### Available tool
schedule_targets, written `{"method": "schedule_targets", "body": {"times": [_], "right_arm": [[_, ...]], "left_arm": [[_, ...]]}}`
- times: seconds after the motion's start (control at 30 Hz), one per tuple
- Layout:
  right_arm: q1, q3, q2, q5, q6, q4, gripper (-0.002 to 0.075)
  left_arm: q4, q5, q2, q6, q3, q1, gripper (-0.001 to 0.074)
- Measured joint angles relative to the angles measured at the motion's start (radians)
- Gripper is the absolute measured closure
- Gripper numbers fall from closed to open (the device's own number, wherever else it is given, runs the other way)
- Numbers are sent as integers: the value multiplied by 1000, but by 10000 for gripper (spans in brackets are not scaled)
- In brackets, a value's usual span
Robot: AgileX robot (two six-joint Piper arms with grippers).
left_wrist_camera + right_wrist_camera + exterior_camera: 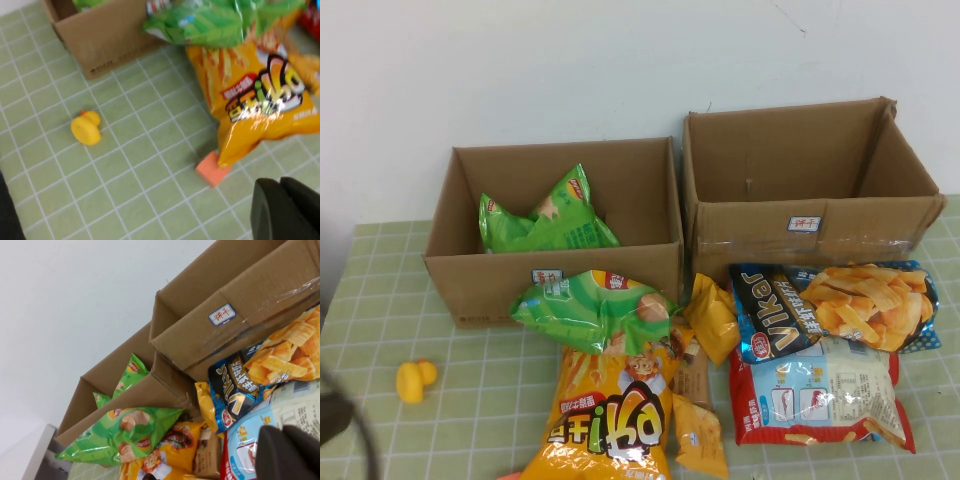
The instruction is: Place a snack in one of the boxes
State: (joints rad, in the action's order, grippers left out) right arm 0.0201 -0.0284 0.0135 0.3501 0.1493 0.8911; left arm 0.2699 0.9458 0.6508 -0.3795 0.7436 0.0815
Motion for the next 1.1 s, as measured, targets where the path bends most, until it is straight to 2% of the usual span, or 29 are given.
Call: {"method": "schedule_targets", "body": {"times": [0.07,0.2,0.43,0.57,0.7,0.87,0.93,1.1], "right_arm": [[0,0,0,0,7,0,728],[0,0,0,0,17,0,728],[0,0,0,17,43,1,728],[0,0,0,21,48,4,728],[0,0,0,23,52,12,728],[0,0,0,42,54,26,728],[0,0,0,51,54,26,728],[0,0,0,57,54,26,728]], "left_arm": [[-23,4,79,-15,43,37,737],[-129,4,237,-15,116,171,737],[-507,29,493,267,227,424,737],[-589,34,651,392,287,479,703],[-587,32,784,446,343,479,572],[-596,16,912,508,385,479,290],[-613,0,940,538,390,479,218],[-640,-90,960,650,396,479,155]]}}
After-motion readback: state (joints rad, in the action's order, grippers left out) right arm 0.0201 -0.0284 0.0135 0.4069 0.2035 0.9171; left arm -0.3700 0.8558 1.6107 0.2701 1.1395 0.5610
